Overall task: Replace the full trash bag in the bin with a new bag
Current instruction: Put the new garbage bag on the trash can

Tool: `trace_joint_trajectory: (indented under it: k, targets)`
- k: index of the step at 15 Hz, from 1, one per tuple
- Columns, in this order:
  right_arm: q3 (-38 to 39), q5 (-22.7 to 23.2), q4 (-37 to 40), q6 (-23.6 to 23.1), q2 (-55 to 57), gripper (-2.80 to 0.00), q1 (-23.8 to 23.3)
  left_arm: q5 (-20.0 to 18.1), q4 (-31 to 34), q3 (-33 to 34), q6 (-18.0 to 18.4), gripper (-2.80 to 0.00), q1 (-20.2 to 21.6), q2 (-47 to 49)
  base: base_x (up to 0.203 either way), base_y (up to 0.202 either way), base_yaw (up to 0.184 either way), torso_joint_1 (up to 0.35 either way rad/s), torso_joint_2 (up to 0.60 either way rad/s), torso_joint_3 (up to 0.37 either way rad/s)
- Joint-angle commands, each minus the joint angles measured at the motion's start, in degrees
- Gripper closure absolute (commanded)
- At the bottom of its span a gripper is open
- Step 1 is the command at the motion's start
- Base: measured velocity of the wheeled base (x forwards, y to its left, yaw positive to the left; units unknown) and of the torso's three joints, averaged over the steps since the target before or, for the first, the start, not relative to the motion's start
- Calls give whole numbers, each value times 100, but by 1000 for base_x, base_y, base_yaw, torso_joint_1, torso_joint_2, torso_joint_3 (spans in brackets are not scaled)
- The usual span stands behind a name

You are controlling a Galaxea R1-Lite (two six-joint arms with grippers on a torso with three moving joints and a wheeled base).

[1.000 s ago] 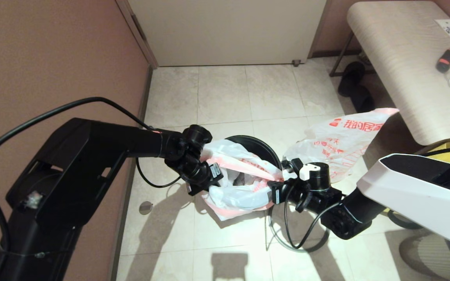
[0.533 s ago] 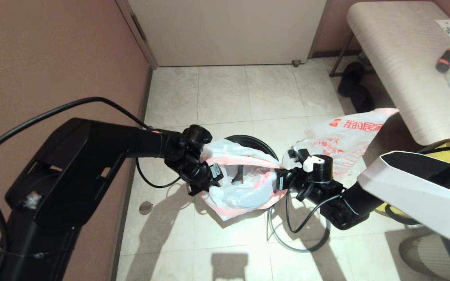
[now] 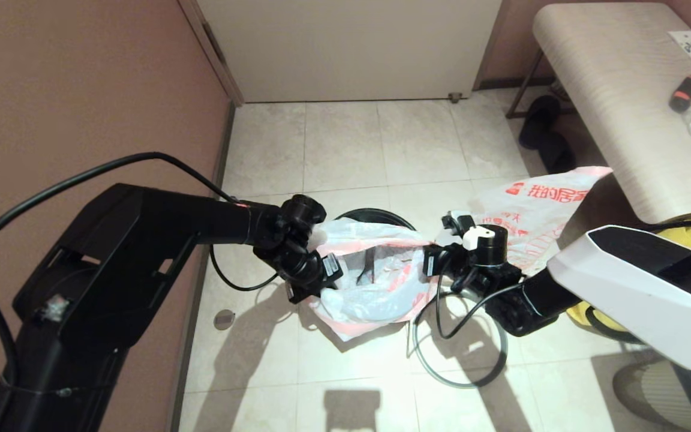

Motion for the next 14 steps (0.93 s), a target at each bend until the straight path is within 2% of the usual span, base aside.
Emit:
trace_joint_trajectory:
  k: [1, 5, 8, 9, 12, 14]
  targets:
    - [-40, 4, -34, -1, -70, 0, -43, -8, 10, -3, -25, 0, -7, 36, 0, 0, 0, 0, 0, 0]
    - [-156, -24, 9, 4, 28, 0, -136, 1, 10, 4, -25, 0, -15, 36, 0, 0, 0, 0, 0, 0]
    - [-708, -10, 349, -1, 294, 0, -225, 1, 10, 27, 30, 0, -16, 79, 0, 0, 0, 0, 0, 0]
    - [-905, 72, 574, -1, 325, 0, -233, -7, 10, 50, 147, 0, -9, 97, 0, 0, 0, 0, 0, 0]
    - [-1689, 563, 1280, -1, 432, 0, -317, -139, 10, 128, 387, 0, 45, 106, 0, 0, 0, 0, 0, 0]
    - [-2113, 1109, 1933, 15, 421, 0, -438, -298, 10, 129, 397, 0, 54, 151, 0, 0, 0, 0, 0, 0]
